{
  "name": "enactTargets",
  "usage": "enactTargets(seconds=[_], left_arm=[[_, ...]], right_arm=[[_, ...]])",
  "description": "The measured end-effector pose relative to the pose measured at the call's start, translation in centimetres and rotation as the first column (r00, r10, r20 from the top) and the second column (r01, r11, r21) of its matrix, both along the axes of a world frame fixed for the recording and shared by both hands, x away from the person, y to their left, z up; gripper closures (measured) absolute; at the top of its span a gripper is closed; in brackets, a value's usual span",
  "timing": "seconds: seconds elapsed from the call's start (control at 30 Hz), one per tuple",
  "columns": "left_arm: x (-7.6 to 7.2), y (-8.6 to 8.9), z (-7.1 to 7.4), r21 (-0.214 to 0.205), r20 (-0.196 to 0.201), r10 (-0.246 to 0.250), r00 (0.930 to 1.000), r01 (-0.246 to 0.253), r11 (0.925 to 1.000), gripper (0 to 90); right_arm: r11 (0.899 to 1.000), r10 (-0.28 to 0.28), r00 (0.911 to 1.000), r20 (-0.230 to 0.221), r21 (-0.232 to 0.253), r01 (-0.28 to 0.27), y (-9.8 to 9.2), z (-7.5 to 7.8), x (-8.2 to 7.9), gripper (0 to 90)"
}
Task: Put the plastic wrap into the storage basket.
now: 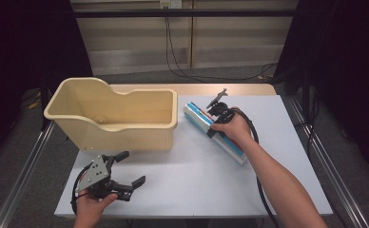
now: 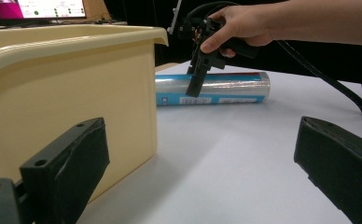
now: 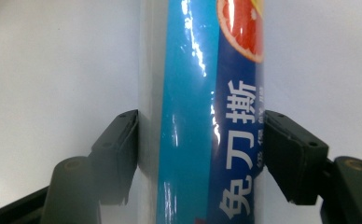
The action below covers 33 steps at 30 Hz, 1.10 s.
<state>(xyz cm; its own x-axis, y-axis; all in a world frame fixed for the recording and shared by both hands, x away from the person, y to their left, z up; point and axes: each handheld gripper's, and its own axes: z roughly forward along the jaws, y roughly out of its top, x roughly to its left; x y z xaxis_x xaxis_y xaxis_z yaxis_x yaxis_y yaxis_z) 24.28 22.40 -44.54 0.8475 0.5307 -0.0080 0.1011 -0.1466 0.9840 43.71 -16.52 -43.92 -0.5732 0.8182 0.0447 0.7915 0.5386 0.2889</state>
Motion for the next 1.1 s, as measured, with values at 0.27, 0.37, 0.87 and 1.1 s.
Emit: enactTargets(seconds=[0.27, 0.37, 0.87, 1.1], left_arm=[[0.0, -0.1, 0.0, 0.003, 0.0, -0.005, 1.0, 0.005, 1.0, 3.2], [0.0, -0.1, 0.0, 0.0, 0.0, -0.003, 1.0, 0.003, 1.0, 3.3], [0.0, -0.1, 0.1, -0.003, 0.001, -0.003, 1.0, 0.003, 1.0, 3.5], [0.0, -0.1, 0.0, -0.009, -0.004, -0.003, 1.0, 0.003, 1.0, 3.5]], right_arm=[[1.0, -0.001, 1.0, -0.007, -0.002, 0.001, -0.3, 0.9, 0.2, 32.0], [1.0, -0.002, 1.0, 0.007, -0.002, 0.002, -0.5, 2.0, 0.2, 32.0], [0.999, 0.005, 0.9963, 0.086, 0.035, -0.008, -1.2, 7.6, 0.4, 32.0], [0.998, 0.019, 0.9926, 0.12, 0.052, -0.025, -0.7, 10.1, 0.5, 32.1]])
